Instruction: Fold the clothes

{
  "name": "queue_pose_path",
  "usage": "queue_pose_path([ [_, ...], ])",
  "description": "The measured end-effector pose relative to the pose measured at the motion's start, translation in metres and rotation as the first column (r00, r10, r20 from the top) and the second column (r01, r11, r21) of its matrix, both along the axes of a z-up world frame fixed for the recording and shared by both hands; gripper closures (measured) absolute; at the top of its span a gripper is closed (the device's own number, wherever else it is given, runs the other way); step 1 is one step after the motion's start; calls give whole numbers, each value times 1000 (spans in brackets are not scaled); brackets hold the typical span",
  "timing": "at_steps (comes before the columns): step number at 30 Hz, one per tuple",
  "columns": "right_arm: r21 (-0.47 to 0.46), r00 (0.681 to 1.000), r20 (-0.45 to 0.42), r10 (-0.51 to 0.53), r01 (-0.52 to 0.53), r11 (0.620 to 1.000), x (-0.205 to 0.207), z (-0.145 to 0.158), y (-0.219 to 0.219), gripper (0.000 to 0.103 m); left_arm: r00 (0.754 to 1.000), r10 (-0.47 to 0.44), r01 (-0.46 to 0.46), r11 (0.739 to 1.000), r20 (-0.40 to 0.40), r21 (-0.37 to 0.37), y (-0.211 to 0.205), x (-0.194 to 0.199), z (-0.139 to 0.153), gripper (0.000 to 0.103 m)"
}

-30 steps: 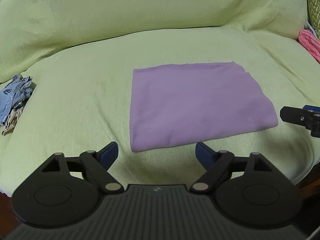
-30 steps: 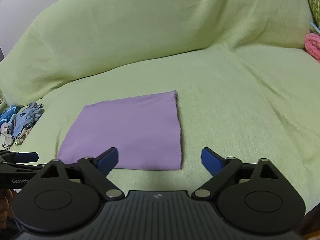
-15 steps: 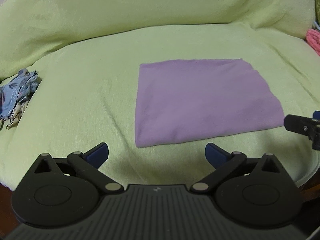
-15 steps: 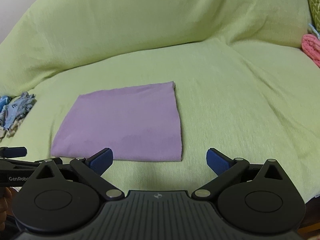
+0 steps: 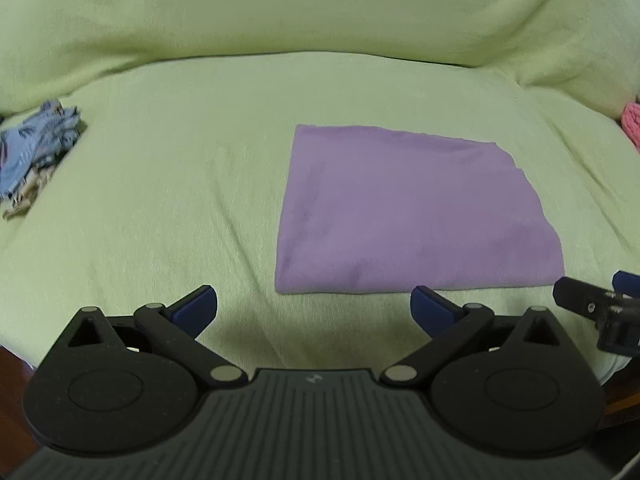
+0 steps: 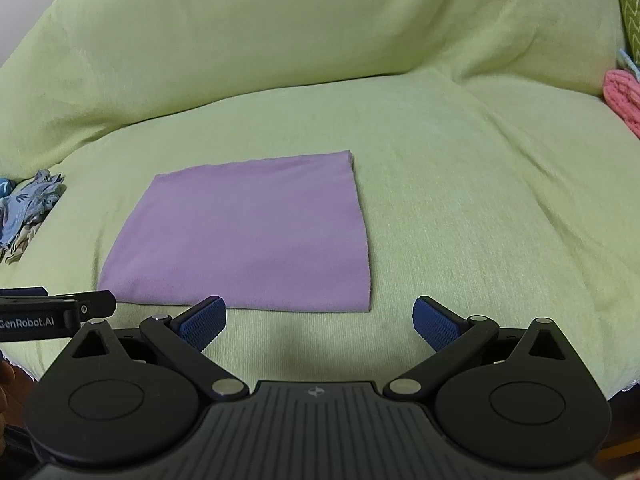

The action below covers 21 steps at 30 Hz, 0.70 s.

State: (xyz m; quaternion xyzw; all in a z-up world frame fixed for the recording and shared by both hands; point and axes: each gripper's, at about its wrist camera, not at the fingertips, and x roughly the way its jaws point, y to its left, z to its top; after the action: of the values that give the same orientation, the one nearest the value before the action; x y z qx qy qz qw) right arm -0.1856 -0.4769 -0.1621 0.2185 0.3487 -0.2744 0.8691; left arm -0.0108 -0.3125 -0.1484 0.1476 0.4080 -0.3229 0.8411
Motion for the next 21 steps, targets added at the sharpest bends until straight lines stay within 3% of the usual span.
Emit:
queue_pose_path([
  [4,-3,1000,-1,-1,1,1000,-1,1,1,1,1000,-8,8,1000,15,6,0,-2,0,1],
  [11,-13,1000,-10,8,-8,1000,0,0,3,1,993,-42,35,997,111,64,-7,-14,-1,1],
  [21,-46,999,30,25,-24,999,-2,3,5,1,988,-65,54,995,140,82,-7,-15,-1,1],
])
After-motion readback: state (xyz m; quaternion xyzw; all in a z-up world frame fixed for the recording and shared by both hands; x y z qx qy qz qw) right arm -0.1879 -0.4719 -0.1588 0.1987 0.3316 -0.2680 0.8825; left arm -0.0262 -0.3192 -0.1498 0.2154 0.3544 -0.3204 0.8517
